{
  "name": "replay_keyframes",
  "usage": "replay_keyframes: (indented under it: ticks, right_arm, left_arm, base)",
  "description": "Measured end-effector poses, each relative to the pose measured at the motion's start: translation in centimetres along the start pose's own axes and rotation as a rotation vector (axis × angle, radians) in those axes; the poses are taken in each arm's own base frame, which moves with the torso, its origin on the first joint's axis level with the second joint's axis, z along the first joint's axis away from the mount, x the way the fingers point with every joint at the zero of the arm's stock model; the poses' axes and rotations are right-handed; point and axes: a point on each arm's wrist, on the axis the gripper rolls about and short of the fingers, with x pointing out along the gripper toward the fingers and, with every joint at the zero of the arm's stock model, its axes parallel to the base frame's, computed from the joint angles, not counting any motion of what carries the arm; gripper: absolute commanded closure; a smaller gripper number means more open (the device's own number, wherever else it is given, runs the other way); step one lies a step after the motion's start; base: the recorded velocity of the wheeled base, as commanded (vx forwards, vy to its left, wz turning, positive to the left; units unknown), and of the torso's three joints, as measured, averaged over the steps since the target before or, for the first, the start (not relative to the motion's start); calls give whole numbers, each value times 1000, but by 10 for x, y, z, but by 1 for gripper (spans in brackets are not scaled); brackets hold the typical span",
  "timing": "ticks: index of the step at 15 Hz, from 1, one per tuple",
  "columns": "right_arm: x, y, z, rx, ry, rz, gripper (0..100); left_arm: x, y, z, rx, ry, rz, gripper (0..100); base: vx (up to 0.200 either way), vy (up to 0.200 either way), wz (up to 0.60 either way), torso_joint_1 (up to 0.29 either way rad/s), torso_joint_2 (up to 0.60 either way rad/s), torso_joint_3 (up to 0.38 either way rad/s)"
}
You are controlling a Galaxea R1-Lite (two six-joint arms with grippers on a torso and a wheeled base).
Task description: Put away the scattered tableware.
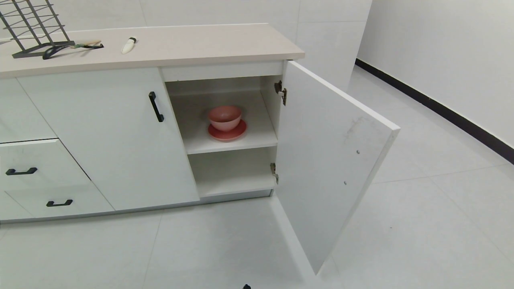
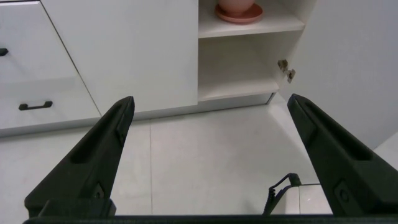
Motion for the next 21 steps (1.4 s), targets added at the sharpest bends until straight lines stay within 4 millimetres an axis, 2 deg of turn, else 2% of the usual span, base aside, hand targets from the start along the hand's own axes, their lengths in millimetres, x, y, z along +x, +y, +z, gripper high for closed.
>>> replay_keyframes:
  ticks: [3, 5, 7, 10, 15, 19, 21]
  right_arm:
    - [30, -11, 28, -28, -34, -4, 100]
    - [61, -21, 41, -57, -59, -6, 100]
    - [96, -32, 42, -103, -108, -8, 100]
    - [138, -44, 25, -152, -113, 19, 100]
    - [190, -58, -22, -119, 105, 69, 100]
    - [233, -72, -36, -116, 133, 82, 100]
    - [250, -70, -40, -122, 124, 142, 100]
  left_arm:
    - [0, 0, 0, 0, 0, 0, 0]
    - [0, 0, 0, 0, 0, 0, 0]
    - [0, 0, 0, 0, 0, 0, 0]
    - [0, 0, 0, 0, 0, 0, 0]
    - [0, 0, 0, 0, 0, -1, 0]
    - [0, 0, 0, 0, 0, 0, 0]
    - [0, 0, 0, 0, 0, 0, 0]
  base:
    - [0, 0, 0, 0, 0, 0]
    - [0, 0, 0, 0, 0, 0]
    - [0, 0, 0, 0, 0, 0]
    - [0, 0, 0, 0, 0, 0]
    - [0, 0, 0, 0, 0, 0]
    - [0, 0, 0, 0, 0, 0]
    - [0, 0, 0, 0, 0, 0]
